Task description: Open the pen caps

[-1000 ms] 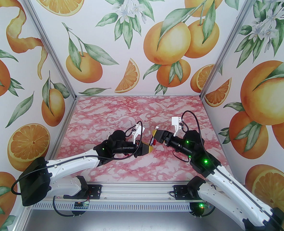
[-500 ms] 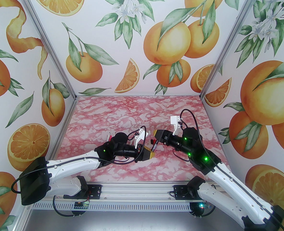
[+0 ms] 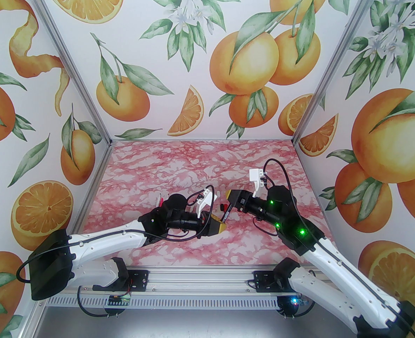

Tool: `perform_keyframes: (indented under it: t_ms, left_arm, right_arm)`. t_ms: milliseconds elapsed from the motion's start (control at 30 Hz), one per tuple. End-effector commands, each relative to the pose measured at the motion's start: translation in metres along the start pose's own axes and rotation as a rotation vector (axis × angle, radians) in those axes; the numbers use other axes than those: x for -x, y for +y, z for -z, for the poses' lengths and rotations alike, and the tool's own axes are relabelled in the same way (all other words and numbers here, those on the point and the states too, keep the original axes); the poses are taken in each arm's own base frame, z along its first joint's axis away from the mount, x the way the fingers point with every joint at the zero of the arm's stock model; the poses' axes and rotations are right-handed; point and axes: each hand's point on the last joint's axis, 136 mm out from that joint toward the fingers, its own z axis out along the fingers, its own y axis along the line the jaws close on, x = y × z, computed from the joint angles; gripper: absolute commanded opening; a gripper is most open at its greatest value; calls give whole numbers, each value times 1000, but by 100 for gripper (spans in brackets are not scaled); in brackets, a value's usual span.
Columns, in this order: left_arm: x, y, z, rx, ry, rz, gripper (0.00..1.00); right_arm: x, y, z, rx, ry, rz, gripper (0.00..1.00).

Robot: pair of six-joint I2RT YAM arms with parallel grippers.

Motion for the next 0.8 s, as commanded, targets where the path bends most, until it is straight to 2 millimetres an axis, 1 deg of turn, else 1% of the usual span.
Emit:
perform_keyframes:
  t_ms: [0,133,167,200,233,367,467,567,667,700,767]
  left_arm:
    - [11,-12,-2,-25,-12,-33,1]
    - [12,-11,-2,-21,-17,-33,1]
    - [13,-10,-2,-16,-25,-33,5]
    - [24,-16,-1,-30,-58,-44,18]
    - [27,-19,-1,-37,-68,-49,22]
    - [42,-29,-2,-77,-118,-61,27]
    - [45,-30,-5,-87,-128,-56,31]
    - [49,-32,-7,-102,-142,-53,32]
    - [50,-32,-8,-102,-141,-51,31]
    - [50,-33,-9,-103,-140,-51,28]
    - [51,-31,-8,-96,-142,-56,17]
  right_arm:
    - [7,6,3,-4,-14,27,16]
    - [7,7,3,0,-13,28,14]
    - [7,9,4,7,-11,29,13]
    - [7,11,4,16,-7,28,12]
    - [7,13,3,26,-5,25,12]
    - [5,21,1,81,1,3,12]
    - [5,24,1,106,-2,-11,12]
    - [4,24,1,112,0,-17,12]
    - [3,24,1,118,-1,-22,12]
    - [3,24,1,117,-2,-22,11]
    - [3,22,1,107,-6,-23,11]
